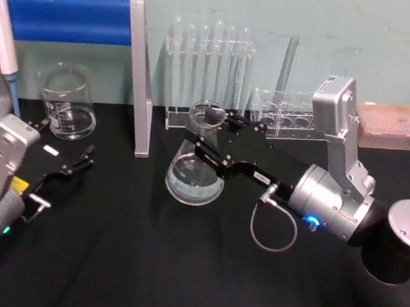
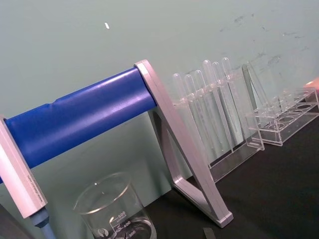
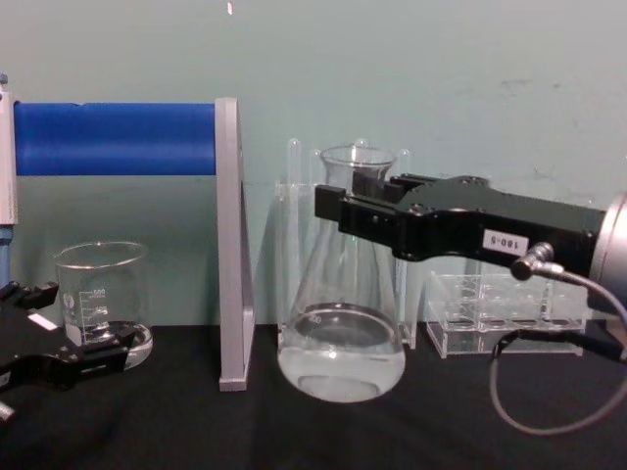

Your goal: Grasp the erlenmeyer flask with one hand, shake it three times, then place it back.

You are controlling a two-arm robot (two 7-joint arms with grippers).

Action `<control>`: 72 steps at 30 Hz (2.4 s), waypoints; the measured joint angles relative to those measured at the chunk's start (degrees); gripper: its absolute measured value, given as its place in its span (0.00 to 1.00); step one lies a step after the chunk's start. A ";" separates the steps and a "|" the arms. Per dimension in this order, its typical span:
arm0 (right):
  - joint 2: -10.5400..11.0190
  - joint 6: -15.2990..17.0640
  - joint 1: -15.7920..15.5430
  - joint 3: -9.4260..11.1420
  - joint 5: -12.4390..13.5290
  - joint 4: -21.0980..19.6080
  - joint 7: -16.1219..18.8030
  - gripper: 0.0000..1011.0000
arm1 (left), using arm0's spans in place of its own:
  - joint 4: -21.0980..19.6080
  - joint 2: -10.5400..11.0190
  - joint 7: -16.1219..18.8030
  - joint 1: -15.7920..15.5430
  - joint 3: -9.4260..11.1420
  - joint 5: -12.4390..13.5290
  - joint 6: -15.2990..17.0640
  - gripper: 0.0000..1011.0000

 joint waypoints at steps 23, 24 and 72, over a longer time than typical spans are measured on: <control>-2.59 0.86 -7.96 13.81 -7.14 -4.24 -24.08 0.45 | 0.00 0.00 0.00 0.00 0.00 0.00 0.00 0.99; -2.59 0.86 -7.96 13.81 -7.14 -4.24 -24.08 0.45 | 0.00 0.00 0.00 0.00 0.00 0.00 0.00 0.99; -2.28 -0.08 -2.85 4.15 -3.51 -1.43 -6.12 0.45 | 0.00 0.00 0.00 0.00 0.00 0.00 0.00 0.99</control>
